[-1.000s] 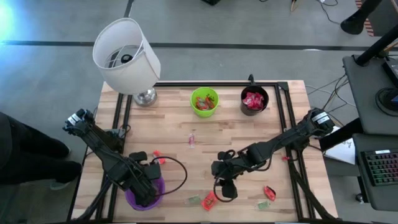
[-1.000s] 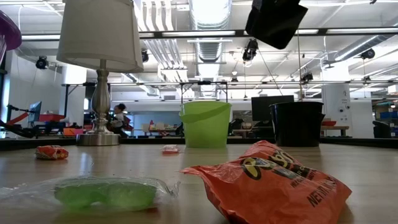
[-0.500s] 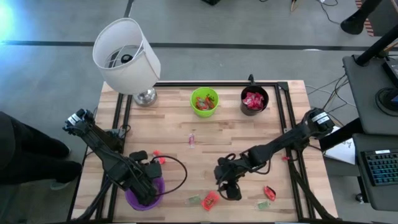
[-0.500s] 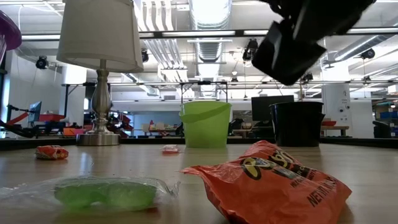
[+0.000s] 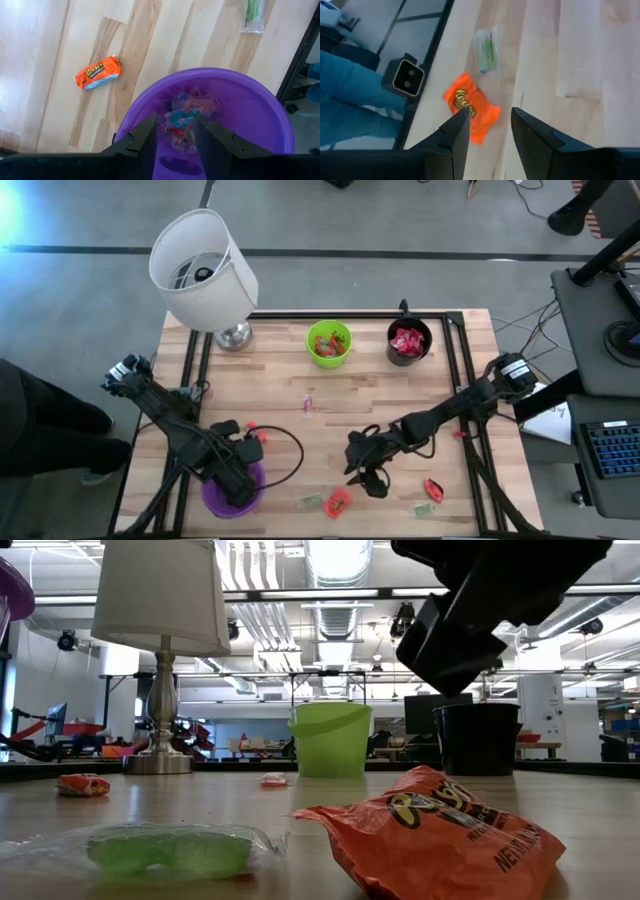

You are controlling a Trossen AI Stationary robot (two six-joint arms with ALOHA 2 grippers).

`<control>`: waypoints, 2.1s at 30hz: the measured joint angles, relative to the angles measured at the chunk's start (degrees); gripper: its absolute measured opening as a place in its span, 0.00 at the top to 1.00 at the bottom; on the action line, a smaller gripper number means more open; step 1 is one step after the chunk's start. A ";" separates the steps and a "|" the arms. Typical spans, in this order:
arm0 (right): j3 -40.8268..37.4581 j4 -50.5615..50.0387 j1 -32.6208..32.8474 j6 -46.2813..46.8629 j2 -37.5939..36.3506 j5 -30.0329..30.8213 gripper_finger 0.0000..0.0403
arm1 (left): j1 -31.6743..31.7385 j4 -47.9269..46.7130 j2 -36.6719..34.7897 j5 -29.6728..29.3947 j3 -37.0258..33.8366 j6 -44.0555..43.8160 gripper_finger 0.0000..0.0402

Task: Sort candy
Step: Put the orange chocolate into the green bucket

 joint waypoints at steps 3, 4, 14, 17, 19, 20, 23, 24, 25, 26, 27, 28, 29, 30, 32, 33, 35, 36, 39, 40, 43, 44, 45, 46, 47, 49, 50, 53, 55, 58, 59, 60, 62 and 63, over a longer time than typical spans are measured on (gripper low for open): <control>-0.07 1.80 -0.67 0.28 1.92 -0.01 0.66 | 0.50 0.19 0.00 0.00 0.00 0.02 0.73; 0.05 2.12 -0.88 0.61 3.18 0.01 0.66 | 0.71 0.17 0.00 0.00 0.00 0.02 0.73; 4.90 2.15 -1.41 -0.48 10.02 -6.99 0.66 | 1.05 0.16 -0.04 0.04 0.13 0.28 0.73; 4.98 2.02 -1.41 -0.46 10.56 -10.57 0.66 | 1.05 0.17 -0.04 0.02 0.13 0.30 0.73; 4.90 1.99 -1.41 -0.44 11.15 -11.06 0.66 | 1.05 0.14 -0.04 0.02 0.13 0.31 0.73; 4.85 2.06 -1.41 -0.42 11.72 -11.15 0.66 | 1.05 0.14 -0.04 0.02 0.13 0.31 0.73; 4.85 2.34 -1.41 -0.42 13.19 -12.08 0.66 | 1.05 0.13 -0.04 0.02 0.13 0.31 0.73; 4.85 2.37 -1.41 -0.42 13.57 -12.04 0.66 | 1.05 0.15 -0.04 0.02 0.13 0.31 0.73; 4.85 2.66 -1.43 -0.42 13.93 -12.01 0.66 | 1.05 0.13 -0.04 0.02 0.13 0.32 0.73; 4.85 2.58 -1.54 -0.42 14.02 -12.01 0.66 | 1.05 0.15 -0.04 0.02 0.13 0.33 0.73; 4.85 2.45 -1.57 -0.42 14.03 -12.01 0.66 | 1.05 0.16 -0.04 0.02 0.13 0.33 0.73; 4.85 2.61 -1.58 -0.56 14.03 -12.00 0.66 | 1.06 0.13 -0.04 0.02 0.13 0.33 0.73; 4.85 2.77 -1.65 -0.99 14.03 -12.01 0.66 | 1.08 0.14 -0.04 0.02 0.13 0.33 0.73; 4.85 2.82 -1.69 -1.09 14.03 -12.00 0.66 | 1.08 0.15 -0.04 0.02 0.13 0.33 0.73; 4.85 3.16 -1.88 -1.32 14.03 -11.99 0.66 | 1.08 0.15 -0.04 0.02 0.13 0.33 0.73; 4.85 3.51 -1.94 -1.43 14.05 -11.99 0.66 | 1.10 0.15 -0.04 0.02 0.13 0.33 0.73; 4.87 4.89 -2.07 -1.40 14.50 -11.99 0.66 | 1.13 0.19 -0.04 0.02 0.13 0.33 0.73; 4.87 5.41 -2.11 -1.13 14.87 -11.99 0.66 | 1.14 0.21 -0.04 0.01 0.13 0.32 0.73; 5.27 6.78 -2.11 -0.10 16.74 -12.52 0.66 | 1.14 0.33 -0.04 0.00 0.13 0.31 0.73; 5.86 6.81 -2.12 0.05 17.28 -13.33 0.66 | 1.14 0.35 -0.04 0.00 0.13 0.31 0.73; 7.88 6.91 -2.03 -0.04 19.01 -15.89 0.66 | 1.14 0.41 -0.04 0.00 0.13 0.31 0.73; 8.44 6.48 -1.95 0.07 19.45 -16.27 0.66 | 1.14 0.45 -0.04 0.00 0.13 0.31 0.73; 9.18 6.27 -1.94 0.23 19.92 -16.55 0.66 | 1.14 0.53 -0.04 0.00 0.13 0.31 0.73; 9.83 6.12 -1.91 0.26 20.44 -16.59 0.66 | 1.14 0.61 -0.04 0.00 0.13 0.31 0.73; 10.33 5.86 -1.89 0.26 20.81 -16.59 0.66 | 1.14 0.61 -0.04 -0.03 0.13 0.31 0.73; 11.32 5.02 -1.89 0.22 21.23 -16.72 0.68 | 1.14 0.66 -0.04 -0.44 0.13 0.31 0.73; 11.62 4.33 -1.89 -0.03 21.26 -16.70 0.69 | 1.14 0.65 -0.04 -0.61 0.13 0.31 0.73; 12.02 2.93 -1.92 -0.65 21.24 -16.69 0.78 | 1.14 0.68 -0.04 -1.39 0.13 0.31 0.73; 12.04 2.65 -1.92 -0.85 21.20 -16.77 0.84 | 1.14 0.64 -0.04 -1.44 0.13 0.34 0.73; 12.04 2.49 -1.92 -0.79 21.20 -16.88 0.94 | 1.14 0.65 -0.04 -1.46 0.13 0.47 0.73; 12.04 2.45 -1.92 -0.77 21.20 -16.87 0.96 | 1.14 0.65 -0.04 -1.46 0.13 0.47 0.73; 12.04 2.44 -1.92 -0.58 21.16 -16.86 0.97 | 1.14 0.65 -0.04 -1.46 0.13 0.45 0.73; 12.04 2.24 -1.92 0.05 20.89 -16.71 0.97 | 1.14 0.68 -0.04 -1.46 0.13 0.33 0.73; 12.08 2.12 -1.94 0.23 20.73 -16.69 0.98 | 1.14 0.68 -0.04 -1.44 0.13 0.33 0.73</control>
